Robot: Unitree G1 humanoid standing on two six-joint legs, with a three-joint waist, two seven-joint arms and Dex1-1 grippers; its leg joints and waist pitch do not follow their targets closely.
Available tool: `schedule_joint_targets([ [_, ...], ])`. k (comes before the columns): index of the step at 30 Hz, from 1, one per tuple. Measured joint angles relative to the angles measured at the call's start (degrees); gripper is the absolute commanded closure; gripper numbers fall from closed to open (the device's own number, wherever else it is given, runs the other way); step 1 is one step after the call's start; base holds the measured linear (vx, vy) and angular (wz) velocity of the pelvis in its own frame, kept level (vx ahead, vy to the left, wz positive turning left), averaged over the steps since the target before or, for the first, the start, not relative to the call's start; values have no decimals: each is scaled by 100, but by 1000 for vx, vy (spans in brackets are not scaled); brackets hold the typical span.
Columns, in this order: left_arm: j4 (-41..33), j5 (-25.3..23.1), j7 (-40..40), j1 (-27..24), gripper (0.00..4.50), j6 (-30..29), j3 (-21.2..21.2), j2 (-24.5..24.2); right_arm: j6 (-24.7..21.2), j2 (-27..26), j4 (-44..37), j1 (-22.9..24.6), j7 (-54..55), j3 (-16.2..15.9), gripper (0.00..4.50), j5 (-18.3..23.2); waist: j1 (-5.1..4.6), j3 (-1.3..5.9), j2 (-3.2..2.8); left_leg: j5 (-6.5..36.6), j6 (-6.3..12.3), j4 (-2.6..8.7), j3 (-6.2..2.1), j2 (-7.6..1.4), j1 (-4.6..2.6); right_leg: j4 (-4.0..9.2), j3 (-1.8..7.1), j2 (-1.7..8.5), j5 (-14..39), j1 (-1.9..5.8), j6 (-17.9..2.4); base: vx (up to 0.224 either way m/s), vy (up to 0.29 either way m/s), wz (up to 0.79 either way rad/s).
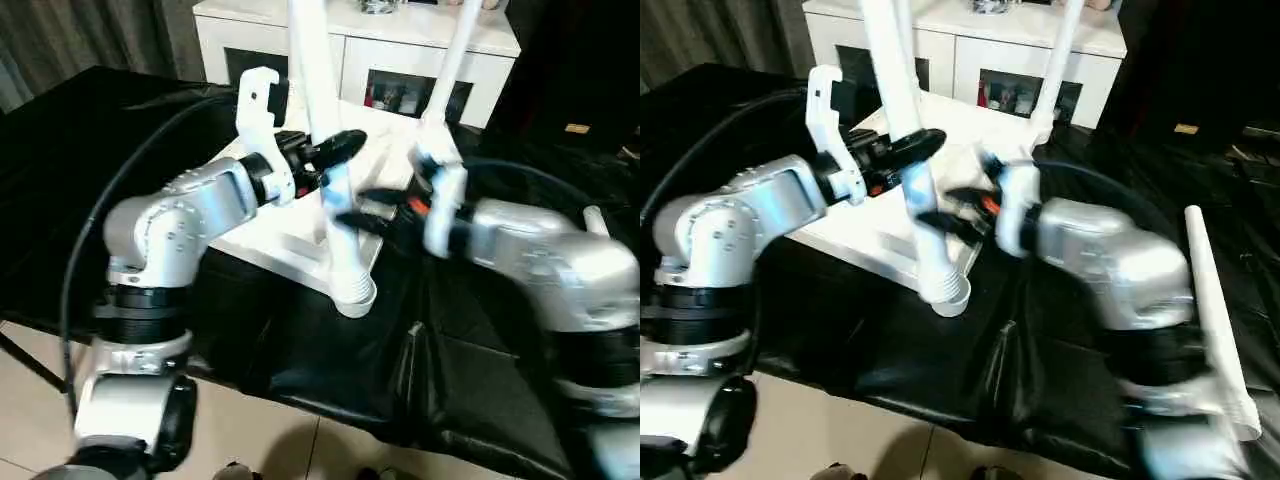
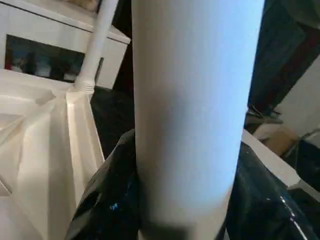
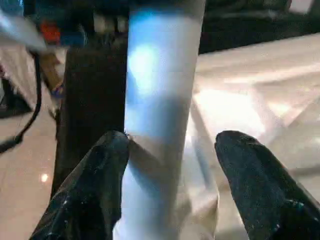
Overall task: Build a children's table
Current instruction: Pick table leg
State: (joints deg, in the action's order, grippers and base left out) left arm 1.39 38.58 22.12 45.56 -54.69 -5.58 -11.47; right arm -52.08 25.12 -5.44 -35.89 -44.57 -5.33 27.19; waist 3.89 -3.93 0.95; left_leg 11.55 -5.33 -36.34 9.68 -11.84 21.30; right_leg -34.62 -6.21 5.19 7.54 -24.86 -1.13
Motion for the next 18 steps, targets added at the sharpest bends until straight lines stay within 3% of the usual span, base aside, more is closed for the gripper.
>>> schedule_joint_targets([
  [7, -32, -4, 340, 178, 270, 1, 224, -95, -111, 203, -121, 113, -216, -260, 142, 58, 1, 0, 0, 0, 0, 0, 0, 0, -2, -6, 0, 0, 0, -1, 0, 0, 0, 0],
  [18, -111, 7, 699, 185, 270, 2, 427, -114, -136, -148, -61, 186, -65, -416, 142, 31, -4, 2, 3, -7, -11, -1, -3, 0, 1, -5, -3, 1, 0, -1, 1, 0, 0, 0],
])
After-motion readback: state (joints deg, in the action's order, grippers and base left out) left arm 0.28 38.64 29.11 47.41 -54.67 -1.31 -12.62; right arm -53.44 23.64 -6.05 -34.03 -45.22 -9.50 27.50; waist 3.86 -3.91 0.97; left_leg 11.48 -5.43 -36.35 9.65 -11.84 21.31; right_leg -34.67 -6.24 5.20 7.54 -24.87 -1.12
